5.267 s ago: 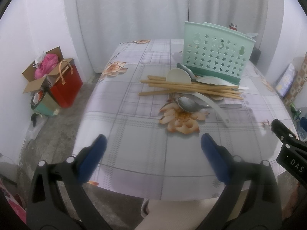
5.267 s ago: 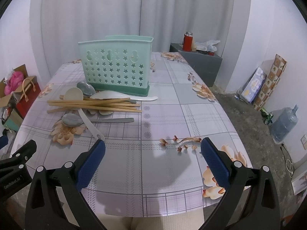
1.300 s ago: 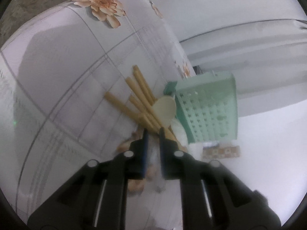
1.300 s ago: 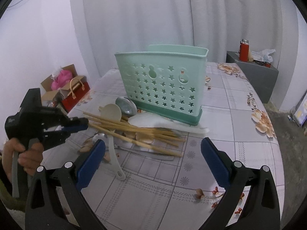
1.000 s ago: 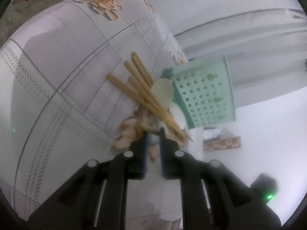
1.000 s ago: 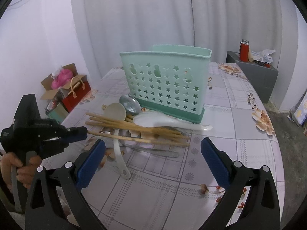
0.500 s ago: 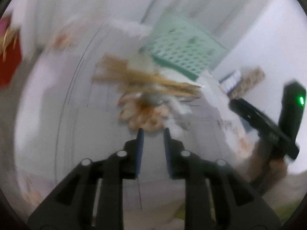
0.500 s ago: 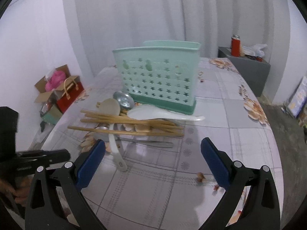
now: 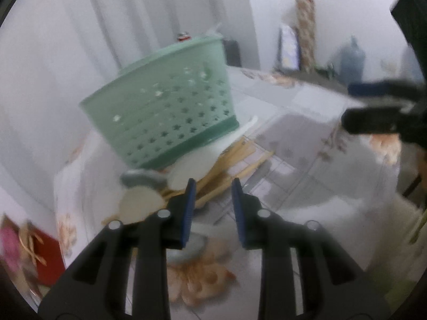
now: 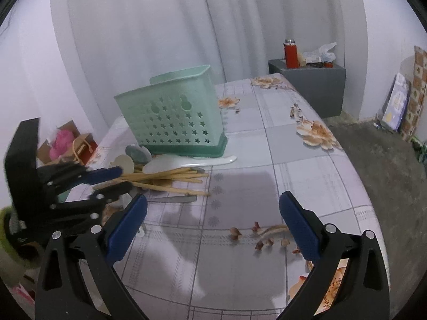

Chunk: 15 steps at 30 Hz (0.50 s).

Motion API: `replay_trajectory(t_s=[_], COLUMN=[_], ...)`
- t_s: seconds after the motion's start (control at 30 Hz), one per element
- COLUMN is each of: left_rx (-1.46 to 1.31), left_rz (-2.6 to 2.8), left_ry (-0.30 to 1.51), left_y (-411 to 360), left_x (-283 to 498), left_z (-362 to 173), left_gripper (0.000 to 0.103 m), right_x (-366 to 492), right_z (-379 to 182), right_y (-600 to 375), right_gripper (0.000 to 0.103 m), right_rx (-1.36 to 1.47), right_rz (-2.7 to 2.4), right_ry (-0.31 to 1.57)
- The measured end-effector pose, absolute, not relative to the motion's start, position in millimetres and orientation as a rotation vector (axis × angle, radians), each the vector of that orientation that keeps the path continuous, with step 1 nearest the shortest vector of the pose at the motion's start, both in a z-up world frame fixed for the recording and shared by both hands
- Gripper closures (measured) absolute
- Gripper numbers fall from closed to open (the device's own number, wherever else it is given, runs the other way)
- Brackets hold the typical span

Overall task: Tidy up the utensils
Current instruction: 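Lift one wooden chopstick upright out of the pile with the left tool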

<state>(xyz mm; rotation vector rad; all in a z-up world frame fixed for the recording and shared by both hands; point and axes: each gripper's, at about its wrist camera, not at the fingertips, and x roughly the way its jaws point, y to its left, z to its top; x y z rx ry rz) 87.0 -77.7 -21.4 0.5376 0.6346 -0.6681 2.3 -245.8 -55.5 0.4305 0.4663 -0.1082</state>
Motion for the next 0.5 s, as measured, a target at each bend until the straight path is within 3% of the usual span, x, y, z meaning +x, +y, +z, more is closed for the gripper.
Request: replay_trajectory(t_s=[0.13, 0.27, 0.5], left_rx=[0.724, 0.948, 1.223], left_rz=[-0.670, -0.665, -0.705], left_ry=[0.600, 0.543, 0.497], left_y=[-98.2, -115.4, -131.6], left_x=[84.3, 78.9, 74.6], left_z=[-35.5, -50.6, -74.0], left_gripper=[0.079, 0.088, 0.090], right_x=[7.5, 12.2, 17.4], right_z=[-63.4, -69.2, -84.8], right_y=[-249.7, -257.8, -273.4], right_gripper=[0.006, 0.006, 0.006], right_rx=[0.452, 0.473, 0.550], right_rz=[-0.082, -0.059, -0.036], right_ry=[0.472, 0.468, 0.472])
